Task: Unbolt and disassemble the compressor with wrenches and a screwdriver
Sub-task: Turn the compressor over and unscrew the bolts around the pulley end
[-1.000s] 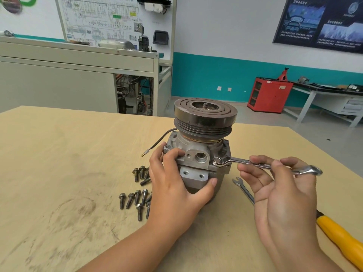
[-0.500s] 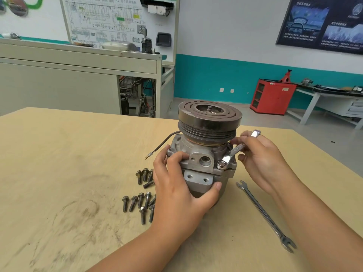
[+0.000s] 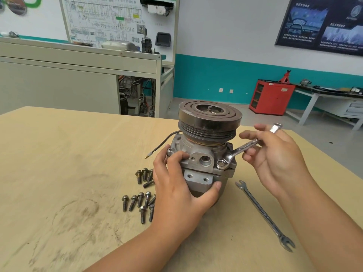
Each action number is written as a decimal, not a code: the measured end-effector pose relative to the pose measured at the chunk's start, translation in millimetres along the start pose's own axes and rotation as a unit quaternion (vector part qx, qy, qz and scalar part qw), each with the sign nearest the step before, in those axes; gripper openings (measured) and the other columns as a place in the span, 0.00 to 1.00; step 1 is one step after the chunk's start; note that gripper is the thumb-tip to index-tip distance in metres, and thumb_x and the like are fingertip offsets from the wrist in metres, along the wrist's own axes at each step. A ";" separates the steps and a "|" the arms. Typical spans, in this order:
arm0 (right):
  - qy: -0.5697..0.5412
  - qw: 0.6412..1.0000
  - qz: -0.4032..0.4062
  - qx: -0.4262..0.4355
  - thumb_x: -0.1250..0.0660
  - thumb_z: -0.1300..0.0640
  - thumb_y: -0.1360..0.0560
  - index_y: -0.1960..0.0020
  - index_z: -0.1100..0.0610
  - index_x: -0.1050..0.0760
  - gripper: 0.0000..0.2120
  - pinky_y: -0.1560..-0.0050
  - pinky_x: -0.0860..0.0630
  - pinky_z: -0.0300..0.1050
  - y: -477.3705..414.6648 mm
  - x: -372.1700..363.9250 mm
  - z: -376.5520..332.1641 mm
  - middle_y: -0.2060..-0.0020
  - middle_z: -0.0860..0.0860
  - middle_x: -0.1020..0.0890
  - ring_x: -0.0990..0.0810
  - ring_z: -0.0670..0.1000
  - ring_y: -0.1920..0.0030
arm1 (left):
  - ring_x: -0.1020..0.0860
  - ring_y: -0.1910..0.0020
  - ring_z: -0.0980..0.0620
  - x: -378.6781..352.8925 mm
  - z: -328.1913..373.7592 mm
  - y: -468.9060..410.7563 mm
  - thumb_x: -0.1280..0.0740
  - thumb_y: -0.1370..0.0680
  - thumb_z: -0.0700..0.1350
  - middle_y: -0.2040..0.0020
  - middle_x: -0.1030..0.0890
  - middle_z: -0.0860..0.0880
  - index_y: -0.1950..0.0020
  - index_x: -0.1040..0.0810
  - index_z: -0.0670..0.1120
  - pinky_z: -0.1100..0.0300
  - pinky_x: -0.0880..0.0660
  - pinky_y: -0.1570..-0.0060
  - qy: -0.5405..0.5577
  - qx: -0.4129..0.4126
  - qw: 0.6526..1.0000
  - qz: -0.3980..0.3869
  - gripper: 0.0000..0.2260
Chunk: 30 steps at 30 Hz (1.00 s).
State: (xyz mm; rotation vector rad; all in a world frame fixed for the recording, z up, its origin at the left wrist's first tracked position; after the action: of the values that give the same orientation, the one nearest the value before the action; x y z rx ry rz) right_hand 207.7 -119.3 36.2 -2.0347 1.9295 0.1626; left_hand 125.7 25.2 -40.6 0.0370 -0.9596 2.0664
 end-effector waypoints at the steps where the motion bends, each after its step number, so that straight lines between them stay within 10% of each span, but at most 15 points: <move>1: -0.013 1.000 0.016 0.019 0.47 0.68 0.21 0.51 0.55 0.32 0.10 0.78 0.29 0.39 8.2 2.1 -0.4 0.69 0.54 0.18 0.30 0.45 0.78 | 0.44 0.29 0.54 0.2 0.1 -0.1 0.36 0.39 0.68 0.35 0.47 0.63 0.45 0.46 0.72 0.75 0.46 0.39 -0.001 -0.002 1.000 0.001 0.27; 13: -0.059 0.967 0.081 0.233 0.49 0.69 0.22 0.52 0.50 0.36 0.14 0.65 0.20 0.46 72.5 9.4 -3.8 0.68 0.53 0.19 0.21 0.51 0.73 | 0.49 0.30 0.61 1.6 1.8 -0.7 0.37 0.40 0.68 0.36 0.48 0.66 0.47 0.48 0.70 0.76 0.51 0.40 0.005 0.009 1.000 -0.005 0.27; 30: -0.056 0.973 0.077 0.210 0.48 0.70 0.19 0.53 0.50 0.36 0.15 0.61 0.18 0.45 82.2 12.7 23.5 0.63 0.53 0.16 0.19 0.50 0.68 | 0.46 0.28 0.54 2.2 2.9 0.0 0.36 0.39 0.67 0.35 0.47 0.62 0.47 0.48 0.70 0.71 0.47 0.38 0.003 0.006 1.000 0.002 0.27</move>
State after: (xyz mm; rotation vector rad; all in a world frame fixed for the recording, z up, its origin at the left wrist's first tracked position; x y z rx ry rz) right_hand 131.0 -126.3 -2.9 -1.5701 1.8614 -0.0881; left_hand 123.5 24.8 -37.8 0.0356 -0.9445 2.0756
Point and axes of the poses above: each hand's wrist, its own y-axis away from the middle knuckle, its own x-axis out of the back of the hand, z = x × y, the point moved 3 cm from there along -y, towards the middle knuckle
